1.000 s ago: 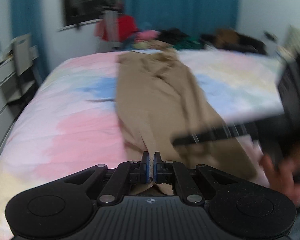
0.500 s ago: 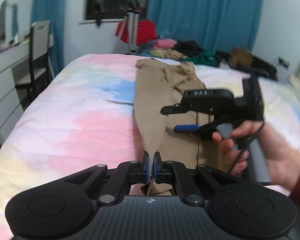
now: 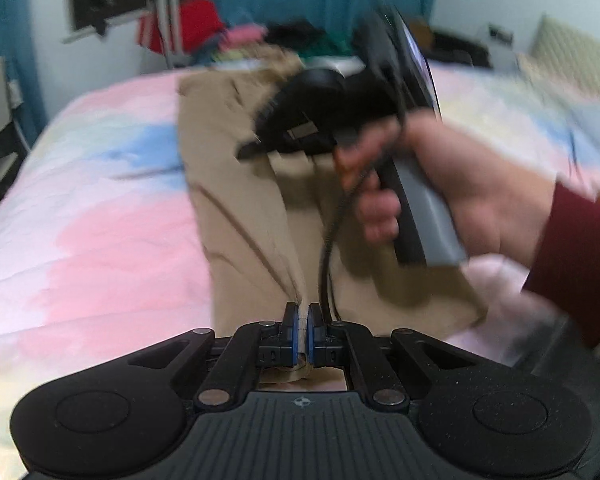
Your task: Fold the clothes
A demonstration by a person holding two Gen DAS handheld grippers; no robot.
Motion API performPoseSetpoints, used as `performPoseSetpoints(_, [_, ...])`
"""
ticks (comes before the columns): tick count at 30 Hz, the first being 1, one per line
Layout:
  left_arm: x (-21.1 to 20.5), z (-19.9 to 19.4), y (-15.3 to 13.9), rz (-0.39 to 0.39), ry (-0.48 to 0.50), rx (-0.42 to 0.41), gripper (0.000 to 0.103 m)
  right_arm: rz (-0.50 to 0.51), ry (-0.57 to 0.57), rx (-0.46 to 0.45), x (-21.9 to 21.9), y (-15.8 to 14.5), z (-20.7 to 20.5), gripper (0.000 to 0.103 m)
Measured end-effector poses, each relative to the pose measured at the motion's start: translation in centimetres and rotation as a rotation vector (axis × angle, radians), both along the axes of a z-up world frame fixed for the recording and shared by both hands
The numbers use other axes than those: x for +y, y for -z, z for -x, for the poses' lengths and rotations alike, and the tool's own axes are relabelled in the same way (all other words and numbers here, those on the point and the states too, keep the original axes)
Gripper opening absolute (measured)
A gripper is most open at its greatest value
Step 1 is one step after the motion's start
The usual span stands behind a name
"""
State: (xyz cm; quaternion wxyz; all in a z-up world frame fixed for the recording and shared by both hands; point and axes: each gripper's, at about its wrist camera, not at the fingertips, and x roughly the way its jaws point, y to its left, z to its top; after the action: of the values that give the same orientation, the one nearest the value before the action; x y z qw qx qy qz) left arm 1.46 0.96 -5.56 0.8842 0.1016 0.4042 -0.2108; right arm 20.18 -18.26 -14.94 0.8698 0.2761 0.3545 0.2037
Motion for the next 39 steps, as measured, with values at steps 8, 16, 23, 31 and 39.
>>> performPoseSetpoints(8, [0.9,-1.2,0.8,0.025,-0.023,0.103,0.030,0.098,-0.053,0.034,0.2,0.1,0.2,0.019])
performPoseSetpoints(16, [4.5,-0.5,-1.9,0.207,-0.128,0.044,0.074,0.172,-0.032,-0.077,-3.1,-5.0,5.8,0.062])
performPoseSetpoints(23, [5.6,-2.1,-1.8,0.251,-0.248,0.047,0.081,0.136,0.070,-0.026,-6.7,-5.6,13.1,0.062])
performPoseSetpoints(31, [8.3,-5.3,0.7,0.292,-0.453,0.171,0.072,0.045,0.149,0.210,-8.5,-0.2,15.9,0.062])
performPoseSetpoints(39, [7.7,-4.7,2.0,0.352,-0.367,0.260,0.046,0.031,0.091,0.284,-7.1,1.7,15.5,0.061])
